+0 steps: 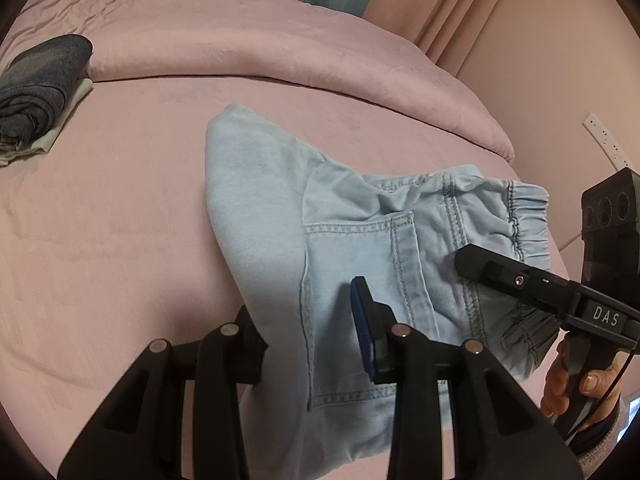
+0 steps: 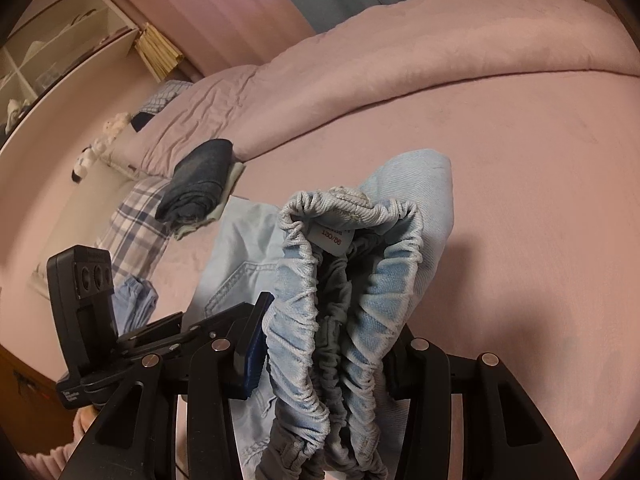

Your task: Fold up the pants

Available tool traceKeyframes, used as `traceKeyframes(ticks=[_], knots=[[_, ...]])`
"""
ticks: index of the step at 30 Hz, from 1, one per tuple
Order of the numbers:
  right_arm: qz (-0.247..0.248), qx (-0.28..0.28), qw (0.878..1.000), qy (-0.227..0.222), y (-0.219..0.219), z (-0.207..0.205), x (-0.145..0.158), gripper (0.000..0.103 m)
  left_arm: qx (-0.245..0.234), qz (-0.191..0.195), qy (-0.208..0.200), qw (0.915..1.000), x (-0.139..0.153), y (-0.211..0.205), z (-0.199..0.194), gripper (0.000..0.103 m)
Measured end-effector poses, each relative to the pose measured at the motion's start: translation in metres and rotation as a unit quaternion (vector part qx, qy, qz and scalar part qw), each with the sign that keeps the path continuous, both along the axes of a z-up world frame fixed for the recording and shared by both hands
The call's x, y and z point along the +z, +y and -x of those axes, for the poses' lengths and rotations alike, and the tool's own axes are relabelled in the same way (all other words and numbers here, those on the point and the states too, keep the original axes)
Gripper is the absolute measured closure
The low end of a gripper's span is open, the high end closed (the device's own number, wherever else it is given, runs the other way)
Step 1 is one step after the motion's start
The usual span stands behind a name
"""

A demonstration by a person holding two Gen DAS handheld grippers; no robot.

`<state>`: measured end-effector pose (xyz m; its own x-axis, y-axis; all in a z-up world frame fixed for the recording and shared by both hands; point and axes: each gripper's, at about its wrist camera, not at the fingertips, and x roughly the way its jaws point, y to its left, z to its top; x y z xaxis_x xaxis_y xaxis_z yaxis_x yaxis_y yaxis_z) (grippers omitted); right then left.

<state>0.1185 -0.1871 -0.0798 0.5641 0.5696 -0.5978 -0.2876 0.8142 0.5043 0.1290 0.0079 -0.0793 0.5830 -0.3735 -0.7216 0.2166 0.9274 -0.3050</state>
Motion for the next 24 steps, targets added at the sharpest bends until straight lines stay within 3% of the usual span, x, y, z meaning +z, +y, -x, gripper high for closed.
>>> traceKeyframes(ticks=[12,24], knots=[[0.001,-0.005,1.000,0.011,0.010,-0.045,-0.004,0.055,0.008,-0.019,0.010,0.9997,-0.004,-0.003,-0.051,0.069],[0.037,-0.009,0.998,0.051,0.017,-0.089,-0.035,0.053,0.016,-0.046,0.040,0.9980,-0.029,0.001,-0.086,0.069]])
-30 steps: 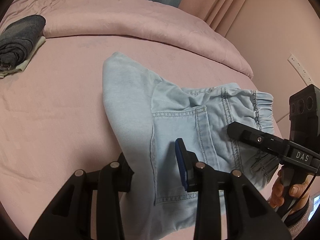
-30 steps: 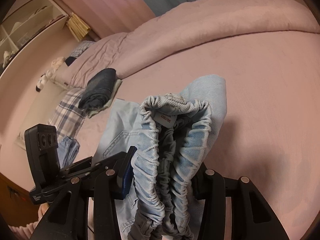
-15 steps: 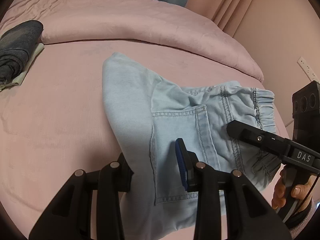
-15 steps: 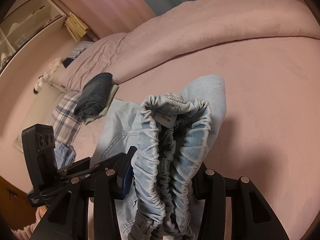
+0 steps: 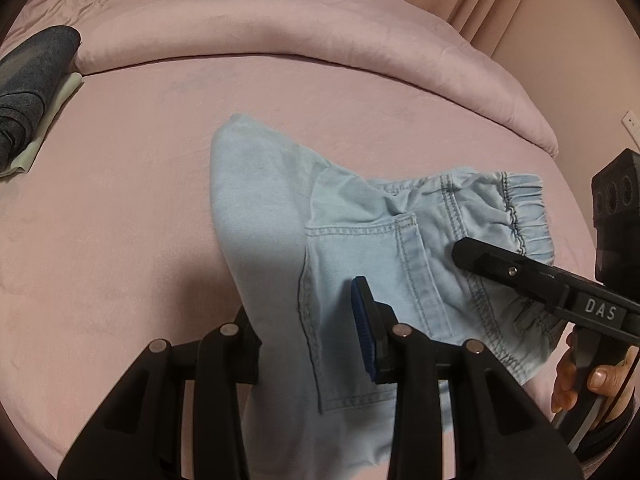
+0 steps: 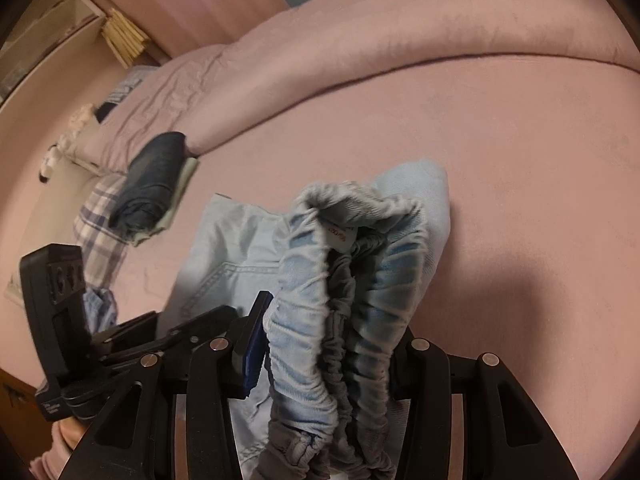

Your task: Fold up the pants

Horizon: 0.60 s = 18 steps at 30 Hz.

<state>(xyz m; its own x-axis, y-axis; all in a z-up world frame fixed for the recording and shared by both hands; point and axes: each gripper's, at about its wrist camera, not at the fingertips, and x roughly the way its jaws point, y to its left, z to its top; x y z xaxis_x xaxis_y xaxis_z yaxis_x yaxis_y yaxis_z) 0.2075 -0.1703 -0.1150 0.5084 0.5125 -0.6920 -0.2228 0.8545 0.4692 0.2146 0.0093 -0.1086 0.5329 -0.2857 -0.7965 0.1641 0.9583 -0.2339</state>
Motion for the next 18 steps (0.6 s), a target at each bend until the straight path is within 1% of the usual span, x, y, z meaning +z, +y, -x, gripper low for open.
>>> traceKeyframes(ticks=[3,4,6,7,8,10,11,13,18], knots=[[0.005,-0.005,1.000,0.011,-0.005,-0.005,-0.007,0.053,-0.001,-0.009,0.000,1.0000,-0.001,0.001,-0.001,0.069],[0.009,-0.006,1.000,0.014,-0.007,-0.006,-0.008,0.053,0.000,-0.014,0.001,0.9999,-0.003,0.001,-0.002,0.066],[0.019,-0.009,1.000,0.019,-0.010,-0.006,-0.011,0.053,-0.002,-0.033,0.004,0.9994,-0.006,0.000,-0.003,0.065],[0.025,-0.009,0.999,0.021,-0.010,-0.007,-0.012,0.053,-0.002,-0.040,0.005,0.9992,-0.008,-0.001,-0.004,0.061],[0.032,-0.010,0.999,0.022,-0.011,-0.007,-0.013,0.050,-0.002,-0.050,0.005,0.9988,-0.010,-0.001,-0.004,0.058],[0.056,-0.011,0.998,0.022,-0.012,-0.008,-0.013,0.043,0.004,-0.073,0.003,0.9973,-0.011,-0.001,-0.006,0.041],[0.075,-0.012,0.997,0.019,-0.012,-0.008,-0.012,0.039,0.008,-0.084,-0.002,0.9964,-0.009,-0.001,-0.005,0.037],[0.094,-0.012,0.995,0.014,-0.012,-0.006,-0.010,0.038,0.012,-0.099,-0.010,0.9950,-0.005,0.002,-0.002,0.033],[0.109,-0.012,0.994,-0.001,-0.013,0.003,0.002,0.035,0.022,-0.118,-0.021,0.9926,-0.004,0.014,0.004,0.023]])
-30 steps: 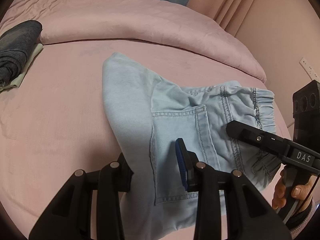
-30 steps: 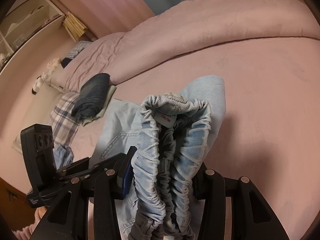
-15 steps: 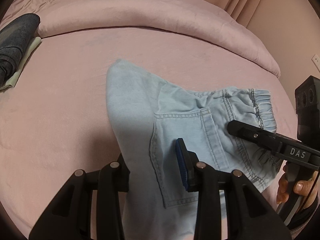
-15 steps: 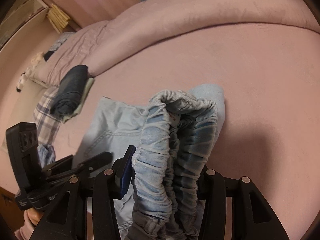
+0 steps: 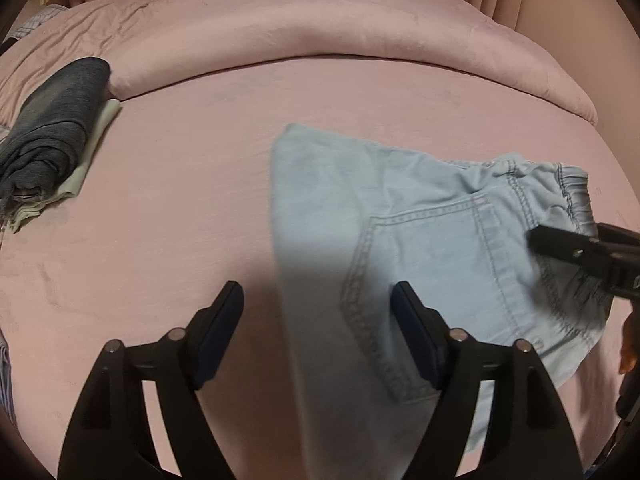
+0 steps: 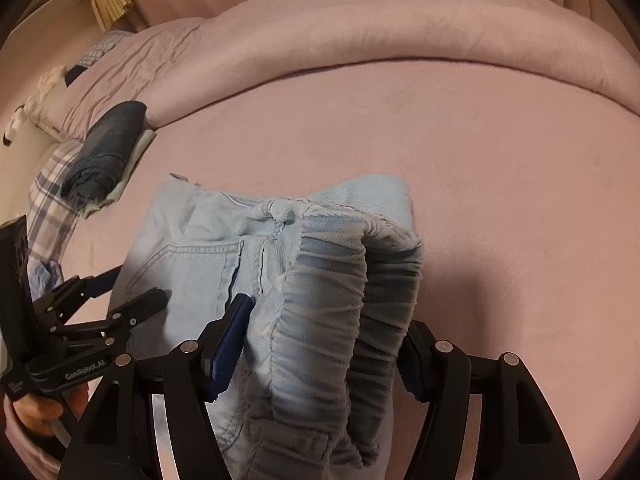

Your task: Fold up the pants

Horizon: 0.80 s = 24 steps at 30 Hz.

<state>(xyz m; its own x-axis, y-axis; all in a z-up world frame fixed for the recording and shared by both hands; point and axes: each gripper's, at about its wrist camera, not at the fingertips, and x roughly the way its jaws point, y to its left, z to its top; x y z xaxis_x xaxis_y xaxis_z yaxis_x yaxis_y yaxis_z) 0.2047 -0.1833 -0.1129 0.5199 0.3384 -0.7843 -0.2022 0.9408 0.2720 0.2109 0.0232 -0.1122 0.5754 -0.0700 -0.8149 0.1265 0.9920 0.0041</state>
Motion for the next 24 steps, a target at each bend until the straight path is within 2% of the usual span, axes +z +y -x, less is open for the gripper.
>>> traceKeyframes(ticks=[6,13,16,19,24], knots=[[0.031,-0.040,0.998,-0.028,-0.019,0.015,0.007,0.025,0.009,-0.001,0.005,0.9999,-0.010,0.009,0.004,0.013],[0.080,-0.055,0.995,-0.021,-0.019,0.013,-0.004,0.019,0.009,-0.018,0.017,0.9996,-0.023,0.003,-0.005,0.007],[0.086,-0.062,0.994,-0.020,-0.021,0.008,-0.009,0.012,0.015,-0.016,0.021,0.9995,-0.024,0.007,-0.007,0.005],[0.069,-0.073,0.995,-0.009,-0.027,0.008,-0.007,0.012,0.022,-0.019,0.018,0.9994,-0.018,0.009,-0.001,0.005],[0.078,-0.056,0.995,-0.035,-0.018,0.030,0.015,0.012,0.027,-0.037,0.009,0.9989,-0.005,0.008,0.019,0.006]])
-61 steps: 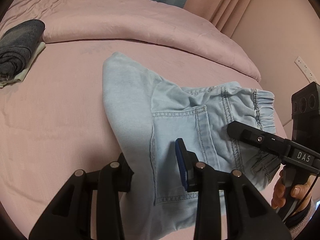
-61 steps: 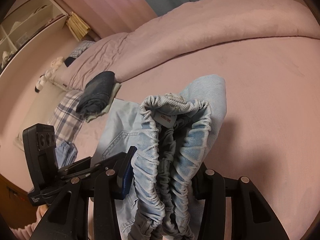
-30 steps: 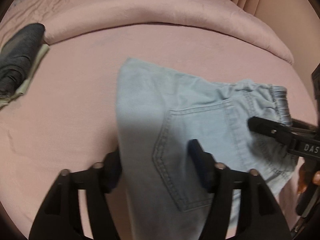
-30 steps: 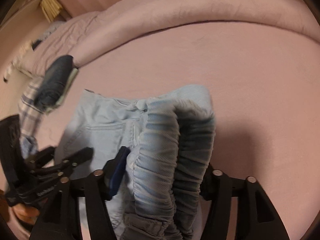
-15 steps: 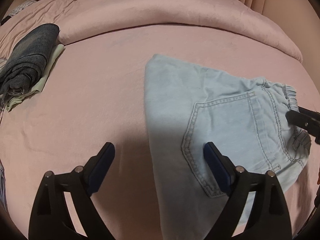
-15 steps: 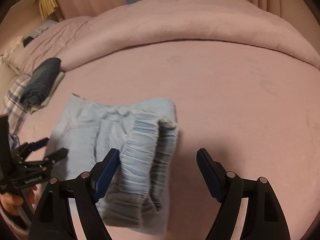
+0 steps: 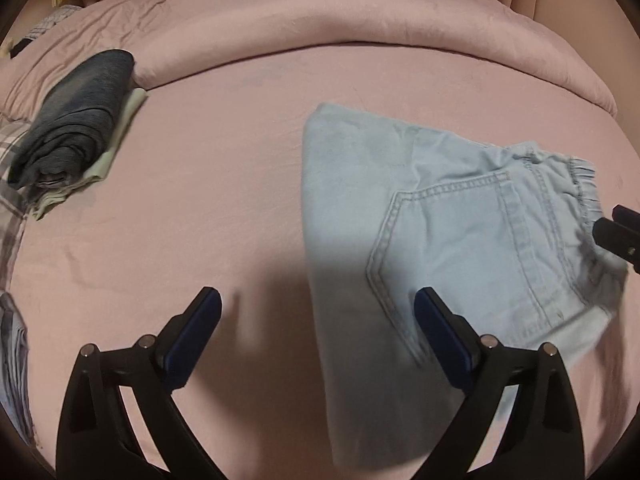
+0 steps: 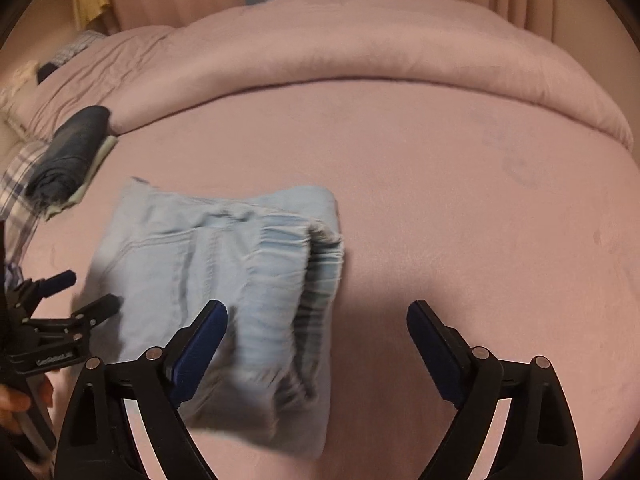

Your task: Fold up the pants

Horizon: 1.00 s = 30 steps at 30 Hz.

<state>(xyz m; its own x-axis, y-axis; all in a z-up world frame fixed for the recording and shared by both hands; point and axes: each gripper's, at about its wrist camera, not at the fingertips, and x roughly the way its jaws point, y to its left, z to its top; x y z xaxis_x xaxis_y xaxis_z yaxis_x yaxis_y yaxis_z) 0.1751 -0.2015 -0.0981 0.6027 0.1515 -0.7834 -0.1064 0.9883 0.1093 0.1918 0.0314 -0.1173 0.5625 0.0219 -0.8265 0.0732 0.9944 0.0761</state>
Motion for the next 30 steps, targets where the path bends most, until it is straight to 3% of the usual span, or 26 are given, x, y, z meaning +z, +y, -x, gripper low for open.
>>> traceKeyframes(ticks=[6,14,20,30], knots=[[0.015,0.013,0.999,-0.025,0.011,0.033,0.024,0.008,0.022,0.013,-0.023,0.9994,0.026,0.003,0.035,0.001],[0.012,0.026,0.997,-0.067,0.021,0.075,0.059,0.001,0.017,0.022,-0.058,0.9979,0.066,-0.001,0.090,0.001],[0.009,0.040,0.995,-0.089,0.030,0.105,0.084,0.001,0.025,-0.007,-0.078,0.9966,0.087,-0.007,0.122,0.001],[0.009,0.041,0.994,-0.102,0.038,0.138,0.097,0.001,0.026,0.007,-0.095,0.9951,0.106,-0.009,0.150,0.001]])
